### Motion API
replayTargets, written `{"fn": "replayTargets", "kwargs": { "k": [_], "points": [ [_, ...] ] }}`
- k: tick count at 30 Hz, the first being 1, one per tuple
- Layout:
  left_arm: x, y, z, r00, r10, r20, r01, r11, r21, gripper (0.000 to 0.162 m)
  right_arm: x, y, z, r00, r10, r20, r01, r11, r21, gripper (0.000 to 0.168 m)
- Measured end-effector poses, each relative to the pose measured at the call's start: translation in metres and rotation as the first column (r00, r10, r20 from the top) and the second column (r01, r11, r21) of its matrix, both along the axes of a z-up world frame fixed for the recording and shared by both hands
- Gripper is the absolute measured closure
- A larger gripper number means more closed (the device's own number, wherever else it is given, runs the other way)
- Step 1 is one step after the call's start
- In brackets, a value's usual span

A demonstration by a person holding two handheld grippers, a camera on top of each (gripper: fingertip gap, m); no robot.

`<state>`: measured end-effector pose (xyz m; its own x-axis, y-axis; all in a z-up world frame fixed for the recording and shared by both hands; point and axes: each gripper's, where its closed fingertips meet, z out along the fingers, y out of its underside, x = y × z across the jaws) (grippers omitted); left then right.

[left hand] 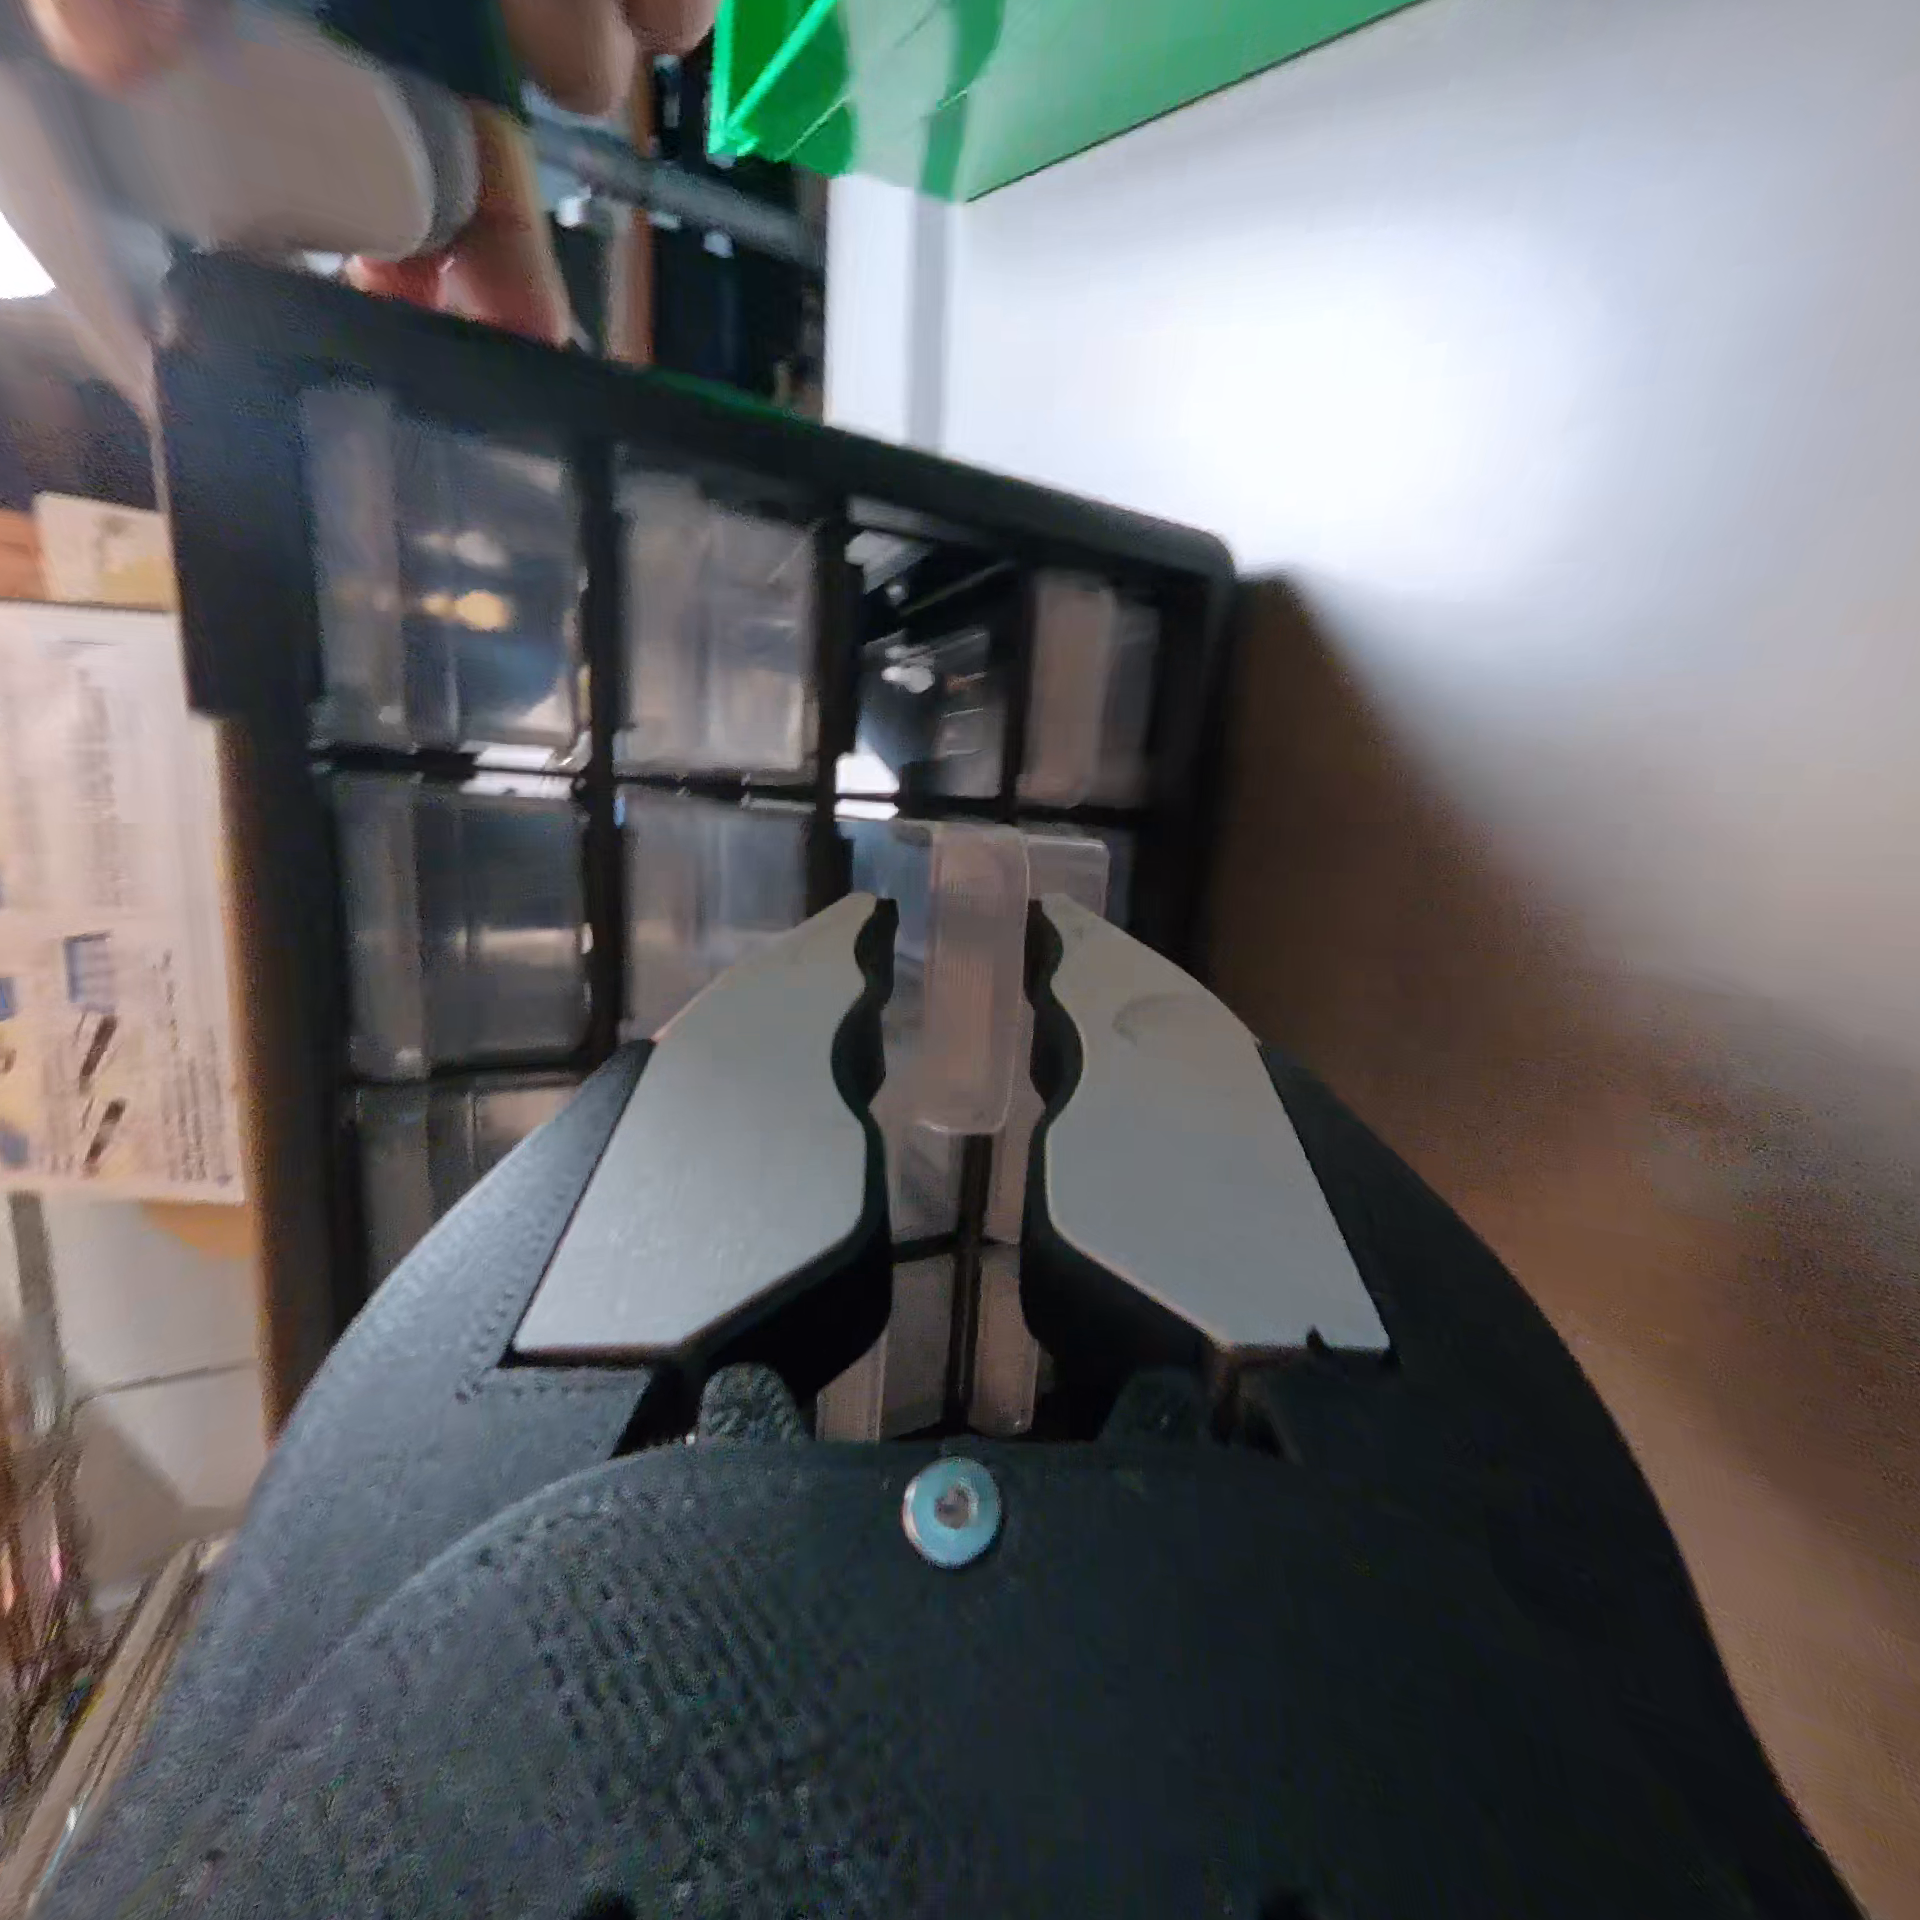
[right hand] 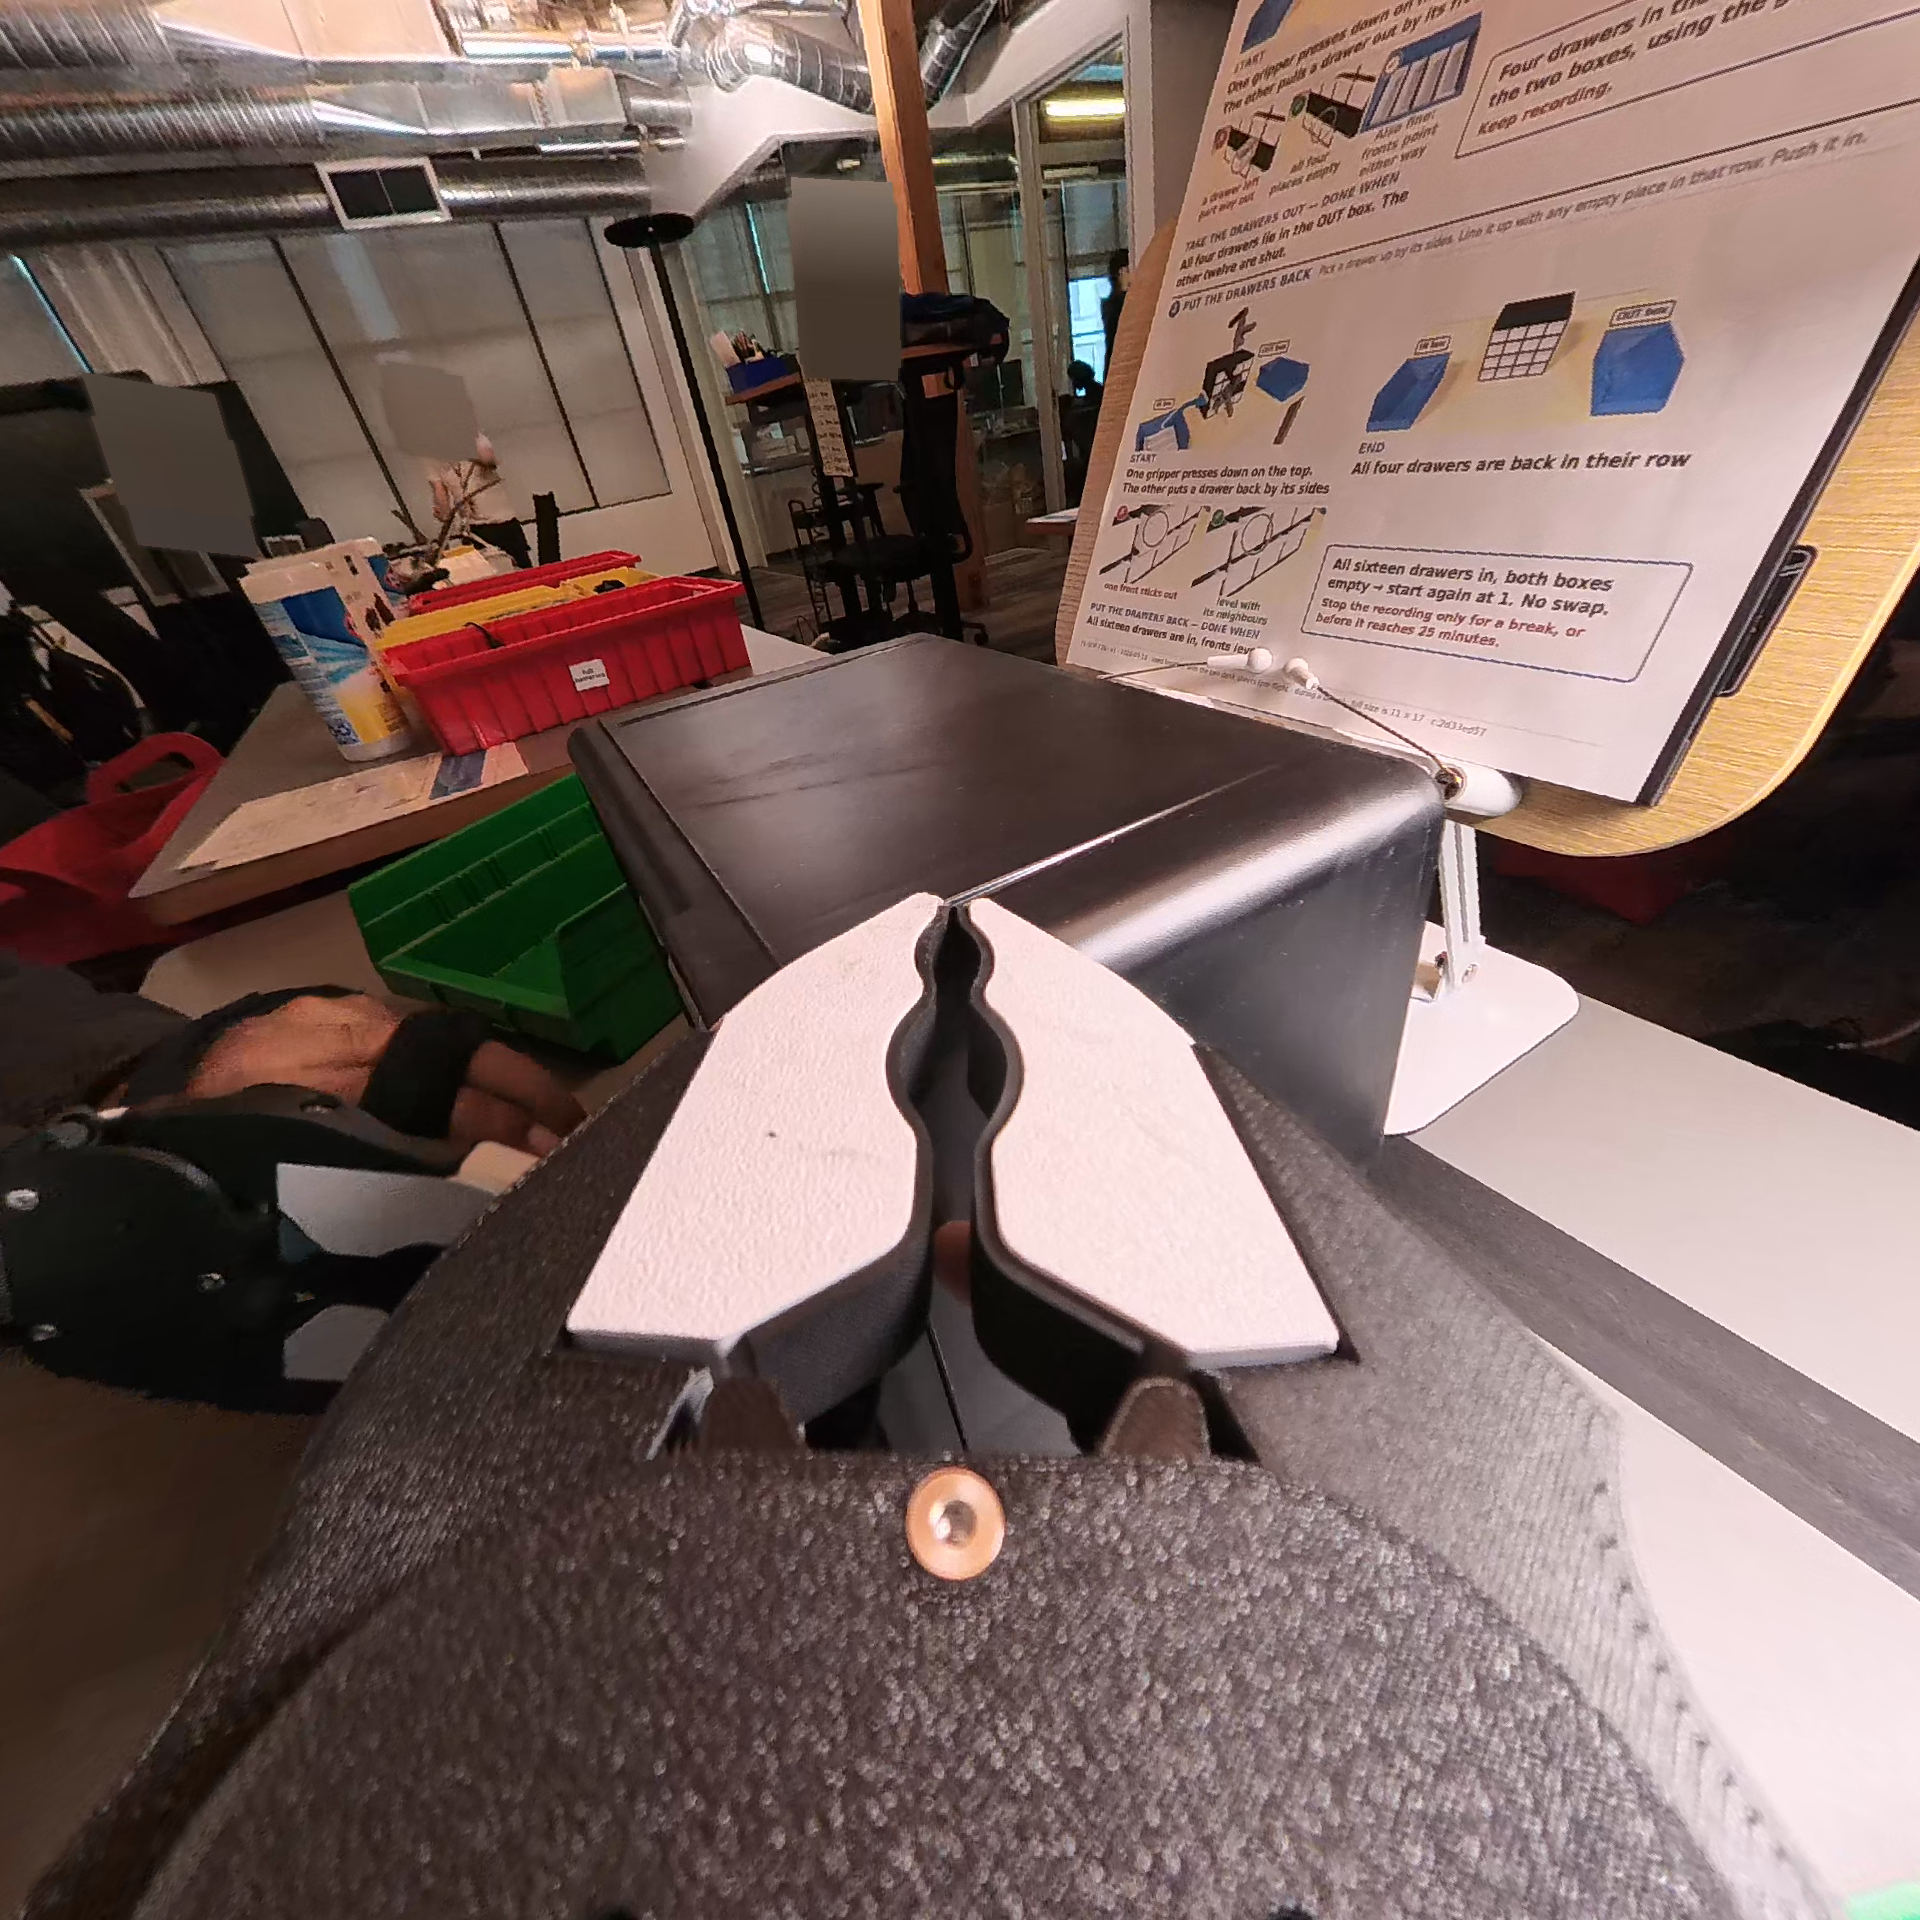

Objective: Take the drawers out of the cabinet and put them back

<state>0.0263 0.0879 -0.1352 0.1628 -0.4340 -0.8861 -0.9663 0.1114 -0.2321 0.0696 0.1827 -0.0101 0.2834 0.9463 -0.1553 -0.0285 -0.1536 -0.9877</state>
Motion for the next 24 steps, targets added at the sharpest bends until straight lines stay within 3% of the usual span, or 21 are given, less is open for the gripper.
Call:
{"fn": "replayTargets", "kwargs": {
  "k": [6,11,13,16,24],
  "points": [
    [-0.014,0.008,0.009,0.983,0.051,0.177,-0.063,0.996,0.063,0.126,0.000,0.000,0.000,1.000,0.003,-0.002,-0.003,1.000,-0.002,0.168],
    [-0.012,-0.005,0.013,0.971,-0.029,0.239,-0.028,0.973,0.229,0.140,0.000,0.000,0.000,1.000,0.005,-0.003,-0.005,1.000,-0.003,0.168],
    [-0.007,-0.013,0.017,0.968,-0.088,0.233,0.014,0.953,0.303,0.152,0.000,0.000,0.000,1.000,0.005,-0.005,-0.005,1.000,-0.003,0.168],
    [-0.007,-0.012,0.012,0.976,-0.066,0.207,-0.001,0.951,0.311,0.160,0.000,0.000,0.000,1.000,0.003,-0.004,-0.003,1.000,-0.003,0.168],
    [-0.016,0.014,-0.001,0.989,0.015,0.148,-0.056,0.959,0.279,0.162,0.000,0.000,0.000,1.000,0.004,-0.007,-0.004,1.000,-0.004,0.168]
  ]
}}
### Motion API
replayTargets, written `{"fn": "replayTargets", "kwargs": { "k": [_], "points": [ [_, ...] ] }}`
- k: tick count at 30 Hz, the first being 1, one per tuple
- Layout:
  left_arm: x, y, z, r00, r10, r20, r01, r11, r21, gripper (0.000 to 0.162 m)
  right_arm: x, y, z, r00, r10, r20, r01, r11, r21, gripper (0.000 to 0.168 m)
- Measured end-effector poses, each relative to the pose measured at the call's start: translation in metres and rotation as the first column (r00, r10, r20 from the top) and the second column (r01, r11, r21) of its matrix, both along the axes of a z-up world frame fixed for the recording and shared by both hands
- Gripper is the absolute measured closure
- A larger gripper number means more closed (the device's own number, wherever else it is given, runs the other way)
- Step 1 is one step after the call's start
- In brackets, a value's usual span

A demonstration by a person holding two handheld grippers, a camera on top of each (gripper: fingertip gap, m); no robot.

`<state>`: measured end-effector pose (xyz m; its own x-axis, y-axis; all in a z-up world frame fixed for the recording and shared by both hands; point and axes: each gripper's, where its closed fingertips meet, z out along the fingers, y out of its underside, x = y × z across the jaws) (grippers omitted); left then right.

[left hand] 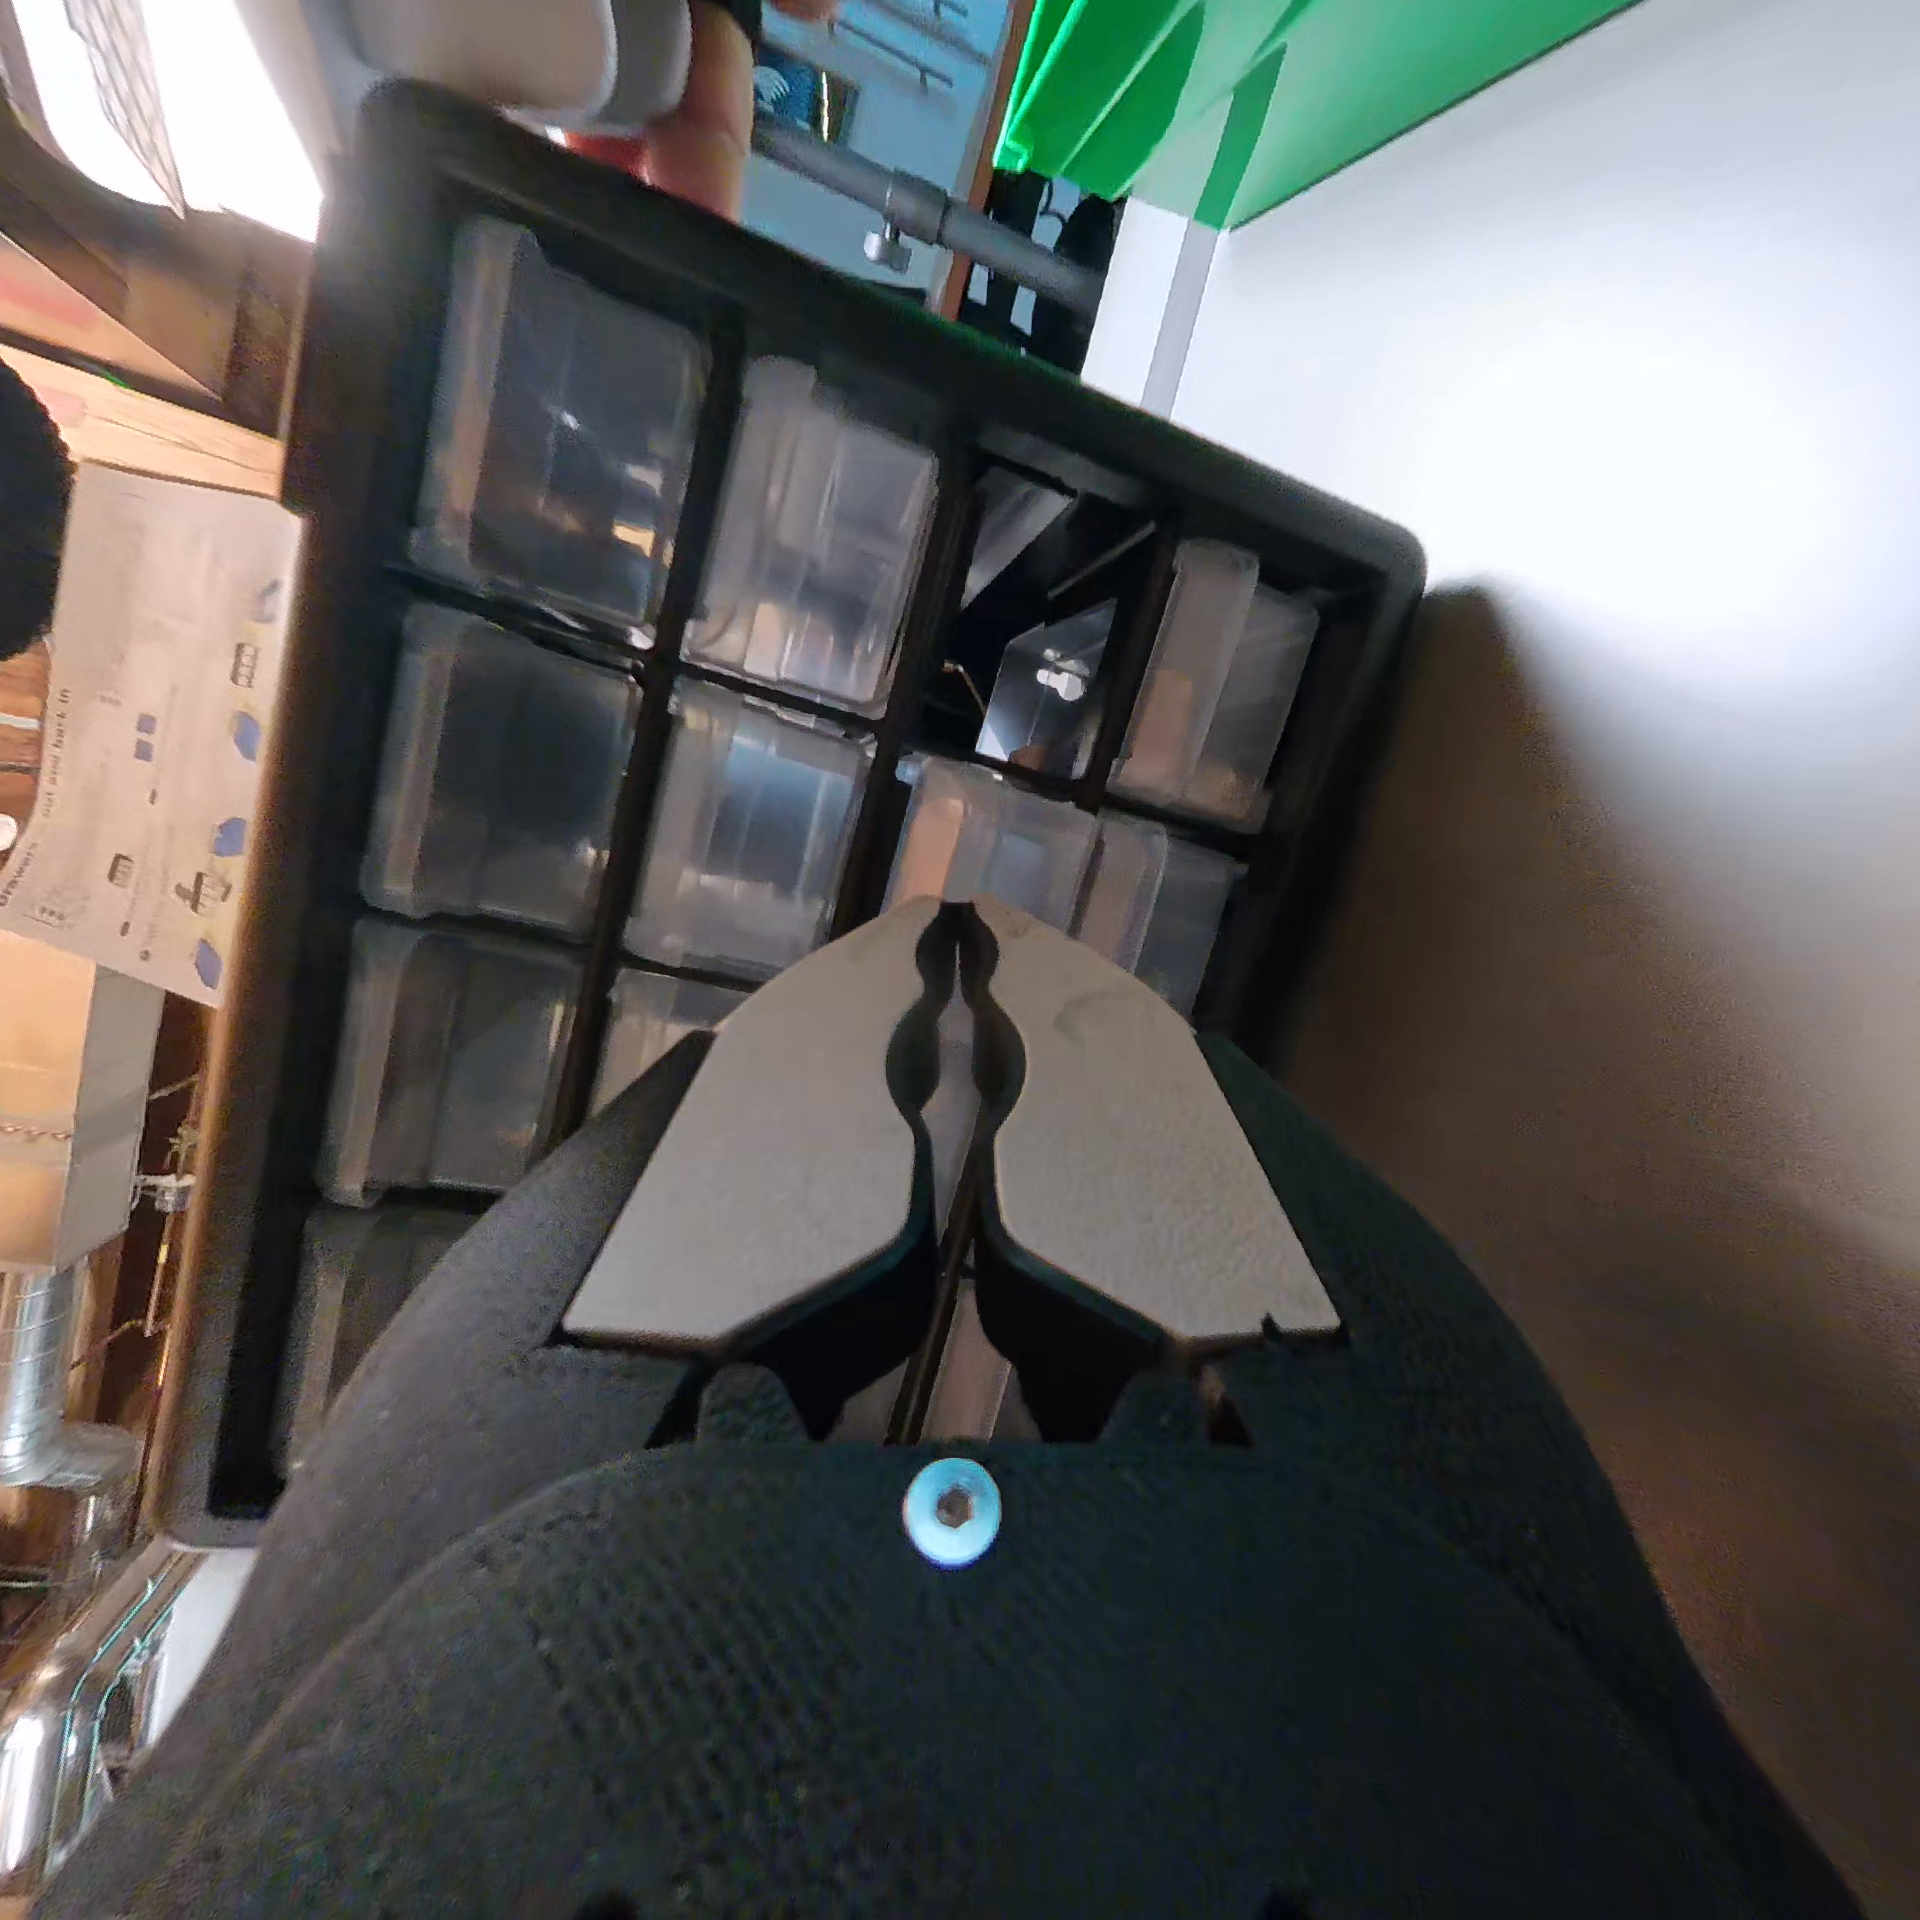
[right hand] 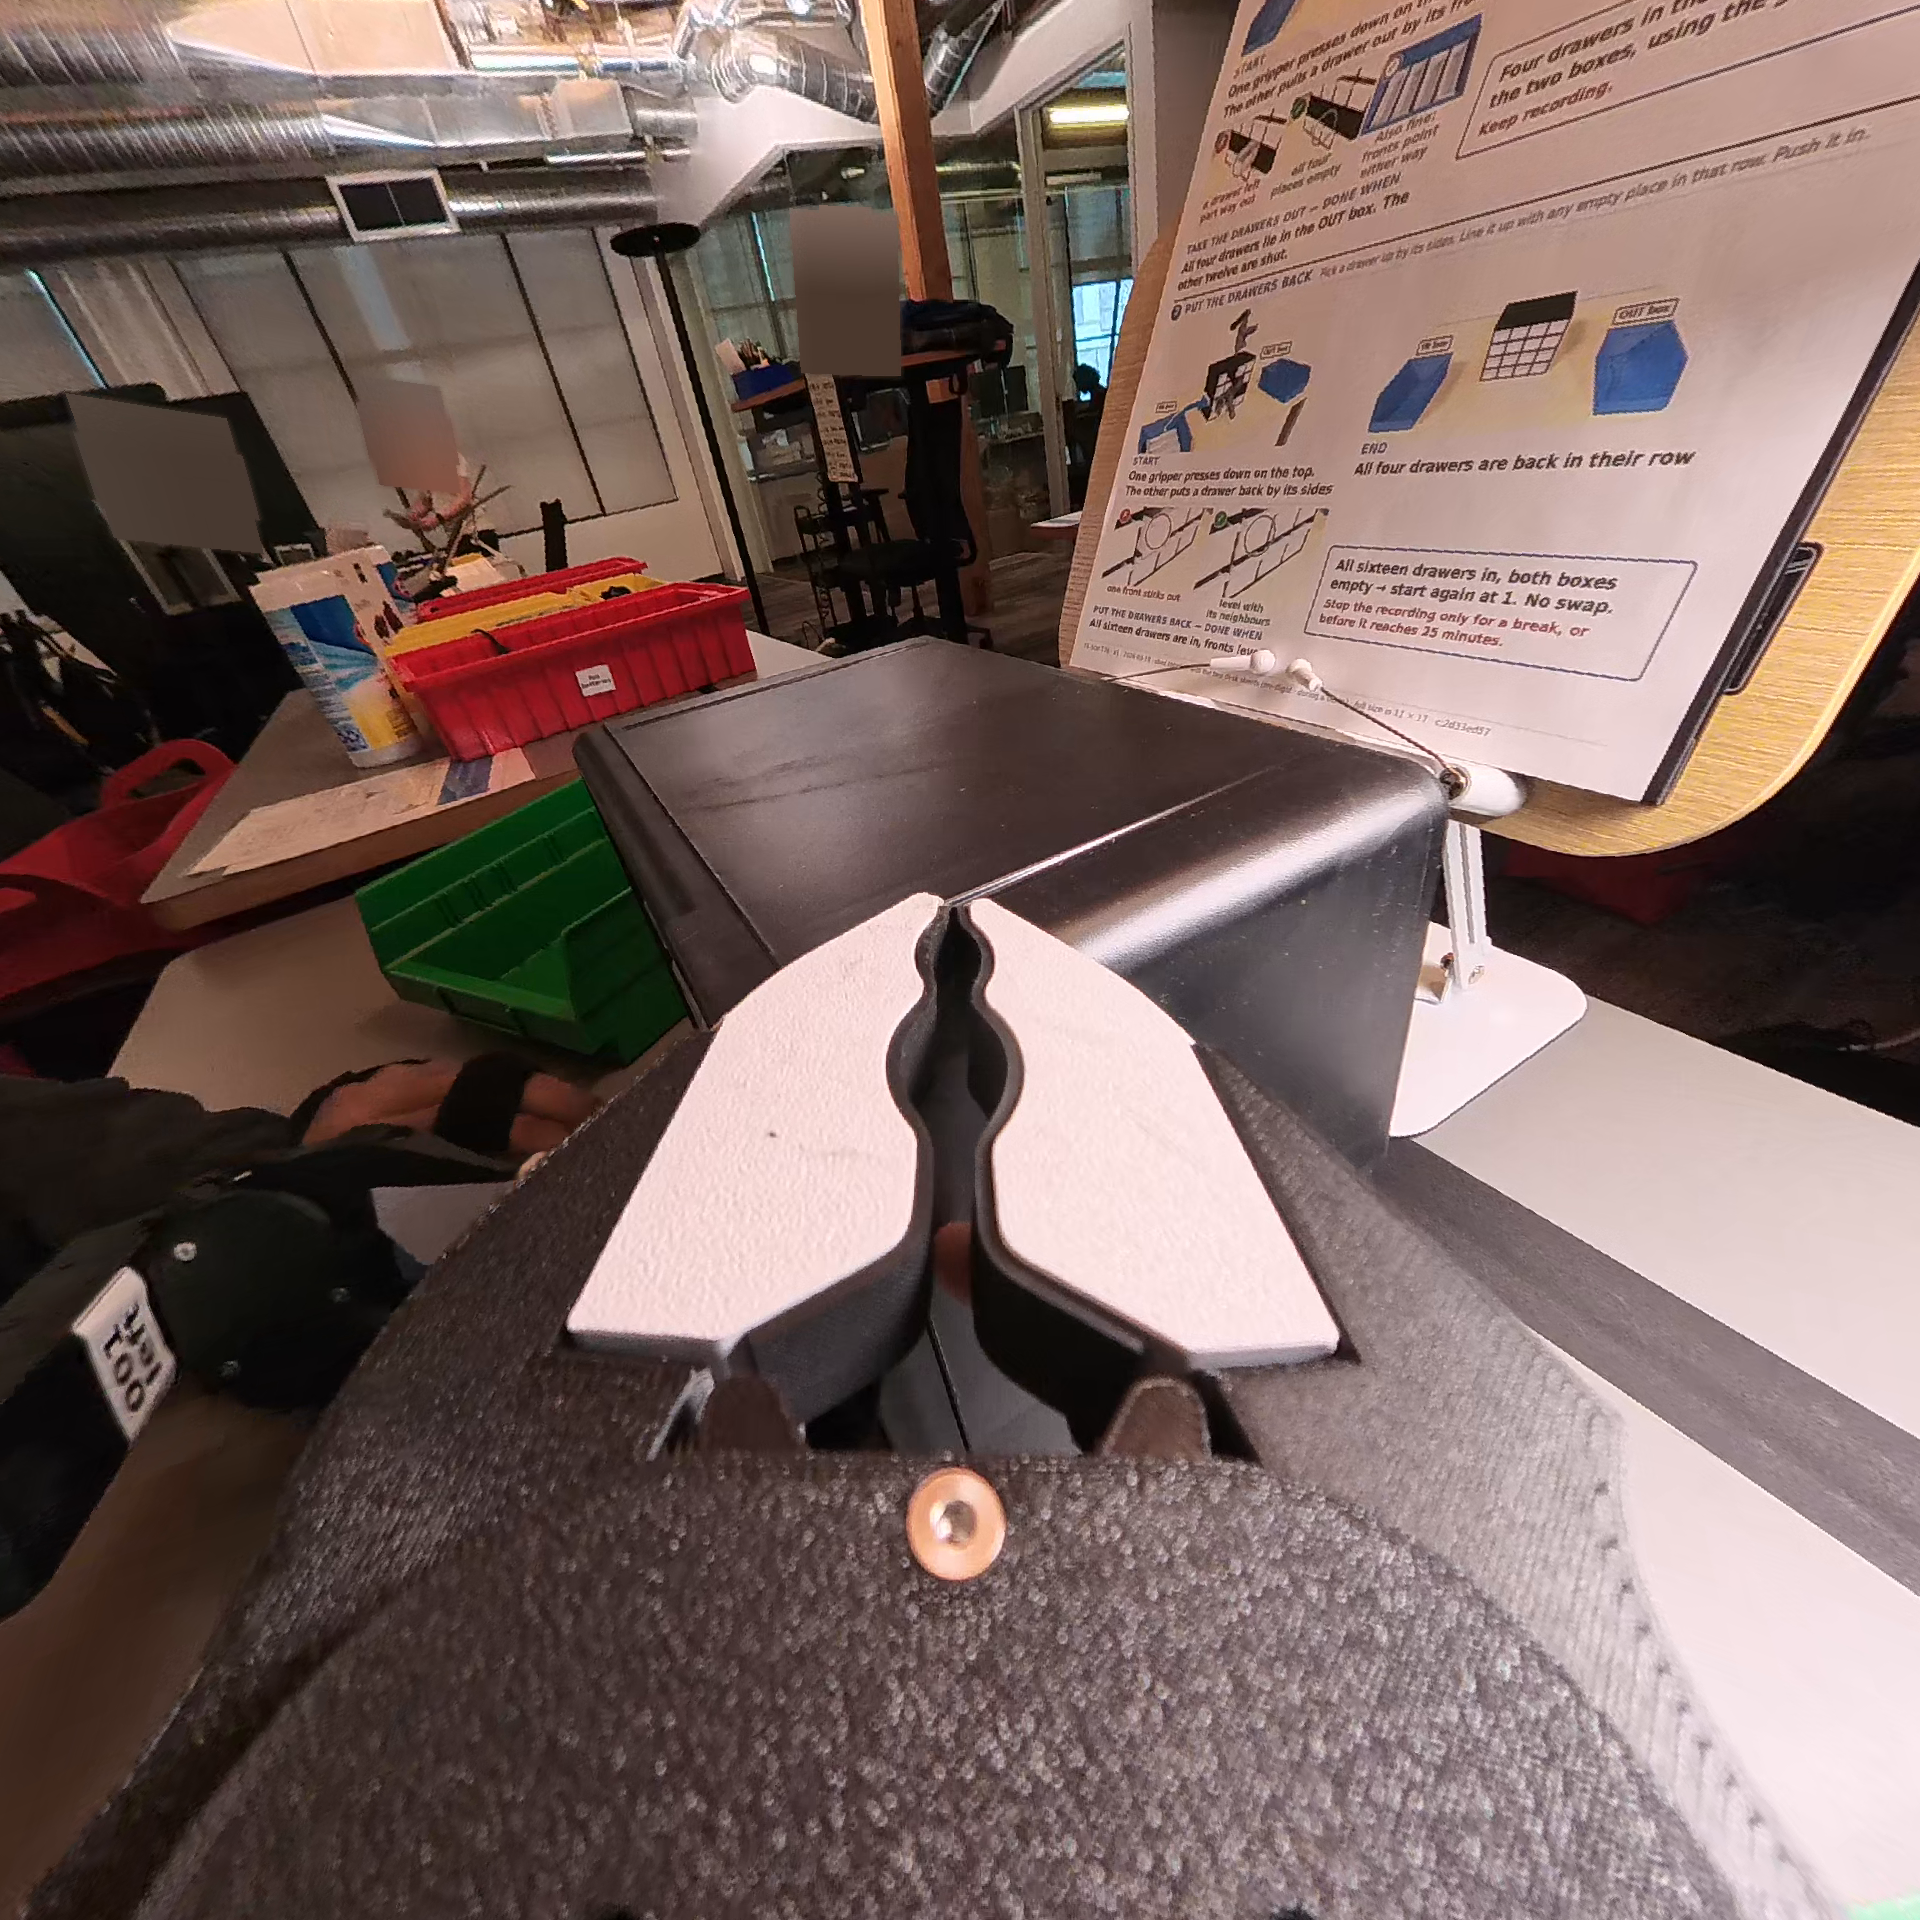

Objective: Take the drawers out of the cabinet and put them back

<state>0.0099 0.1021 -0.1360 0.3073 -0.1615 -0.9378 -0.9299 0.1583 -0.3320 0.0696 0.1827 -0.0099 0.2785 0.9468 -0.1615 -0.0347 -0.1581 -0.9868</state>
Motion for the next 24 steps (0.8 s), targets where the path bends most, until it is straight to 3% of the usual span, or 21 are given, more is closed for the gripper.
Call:
{"fn": "replayTargets", "kwargs": {
  "k": [9,14,19,24],
  "points": [
    [-0.018,0.023,-0.012,0.997,0.068,0.036,-0.064,0.994,-0.090,0.162,0.000,0.000,0.000,1.000,-0.001,0.006,0.001,1.000,0.002,0.168],
    [-0.025,0.006,0.000,0.984,0.043,0.171,-0.014,0.987,-0.163,0.162,0.000,0.000,0.000,1.000,-0.009,0.023,0.009,1.000,0.011,0.168],
    [-0.069,-0.027,0.059,0.901,0.045,0.432,0.053,0.976,-0.213,0.161,0.000,0.000,-0.001,0.999,-0.021,0.044,0.020,1.000,0.017,0.168],
    [-0.190,-0.028,0.130,0.830,0.216,0.514,-0.103,0.966,-0.239,0.156,0.000,0.000,-0.001,0.998,-0.031,0.063,0.030,0.999,0.024,0.168]
  ]
}}
